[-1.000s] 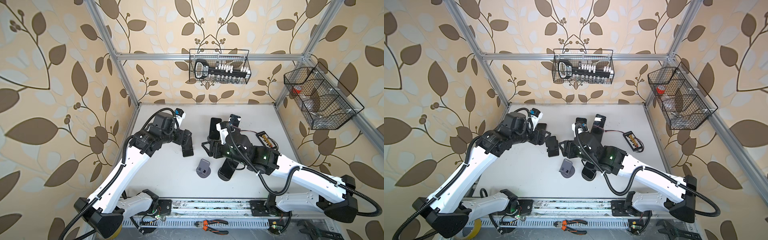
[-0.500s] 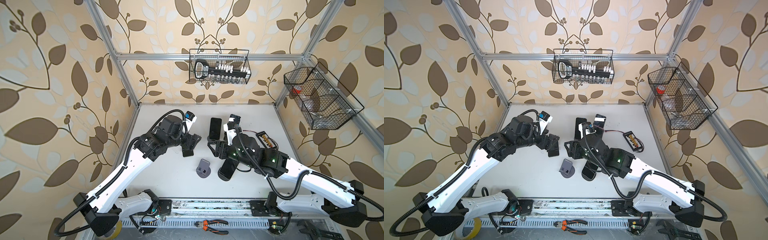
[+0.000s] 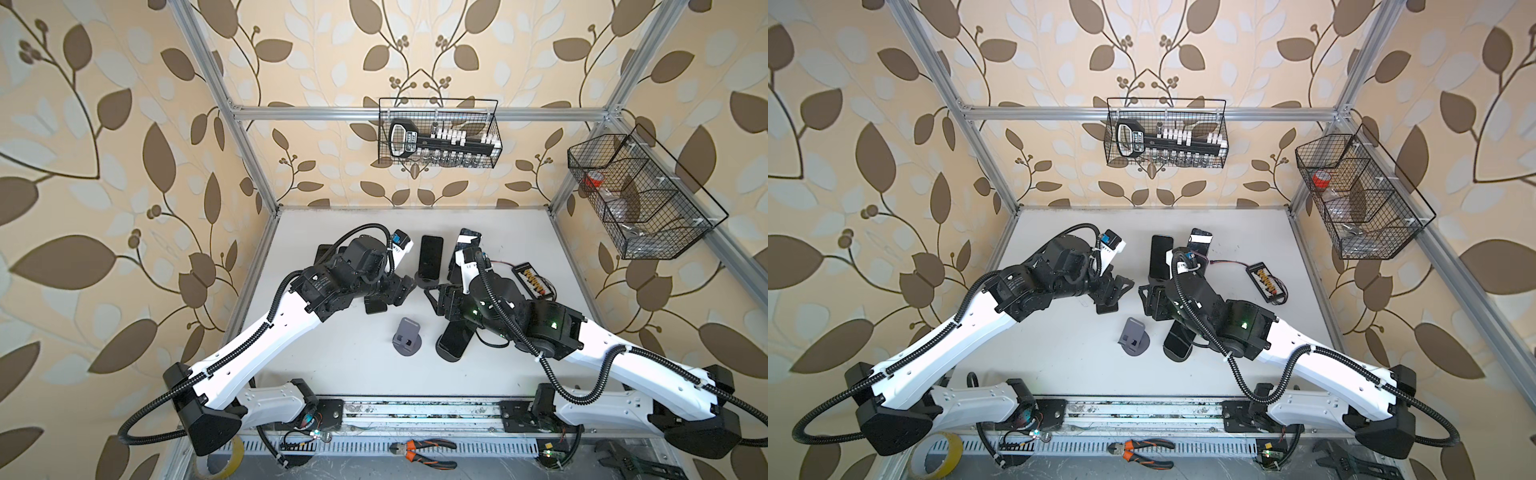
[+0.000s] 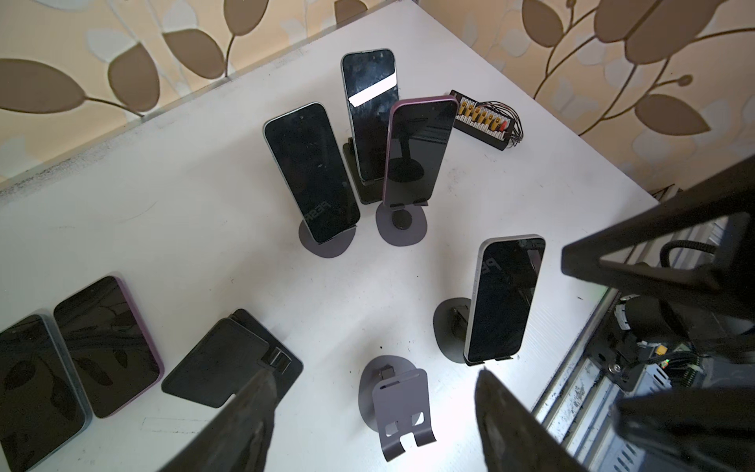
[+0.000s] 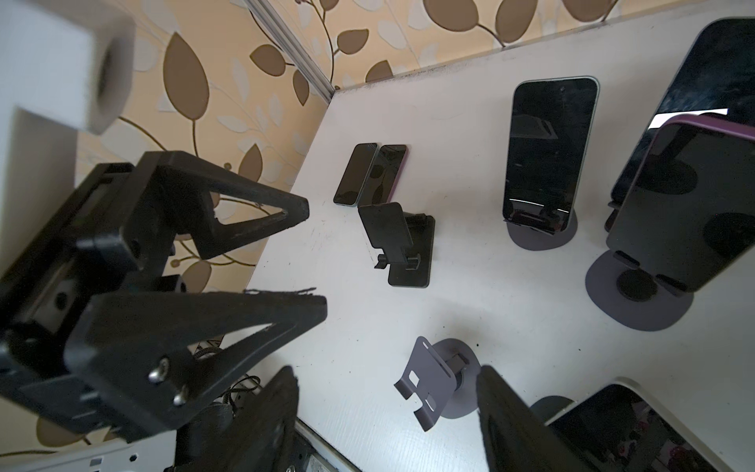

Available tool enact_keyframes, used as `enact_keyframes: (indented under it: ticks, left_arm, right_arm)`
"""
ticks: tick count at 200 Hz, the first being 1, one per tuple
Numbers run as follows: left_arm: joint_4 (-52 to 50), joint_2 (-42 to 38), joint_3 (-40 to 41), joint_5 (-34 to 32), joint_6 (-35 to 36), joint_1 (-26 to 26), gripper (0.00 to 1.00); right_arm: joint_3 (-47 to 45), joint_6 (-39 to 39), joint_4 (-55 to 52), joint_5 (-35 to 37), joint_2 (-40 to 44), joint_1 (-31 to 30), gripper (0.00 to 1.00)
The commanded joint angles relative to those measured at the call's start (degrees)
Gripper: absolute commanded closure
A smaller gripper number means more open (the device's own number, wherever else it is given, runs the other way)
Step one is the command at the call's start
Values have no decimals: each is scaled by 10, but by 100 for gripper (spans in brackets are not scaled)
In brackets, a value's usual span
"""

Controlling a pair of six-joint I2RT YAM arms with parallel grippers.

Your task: Remove the phone from the phone stand

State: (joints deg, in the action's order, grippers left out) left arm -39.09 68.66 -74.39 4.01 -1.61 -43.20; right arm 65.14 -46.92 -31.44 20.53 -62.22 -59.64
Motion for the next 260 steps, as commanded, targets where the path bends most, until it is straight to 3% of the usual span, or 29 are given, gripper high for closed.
enact_keyframes:
  ticks: [1, 135, 260]
  left_arm:
    - [24, 7, -30, 3, 12, -8, 24]
    - [32, 23, -35, 30, 21, -14, 23]
    - [67, 31, -17, 58, -4, -19, 22]
  right_arm:
    - [-1, 2, -20, 28, 8, -2, 30]
    - [17, 4, -57, 74, 12, -3, 30]
    - [-20, -49, -157, 115, 113, -2, 31]
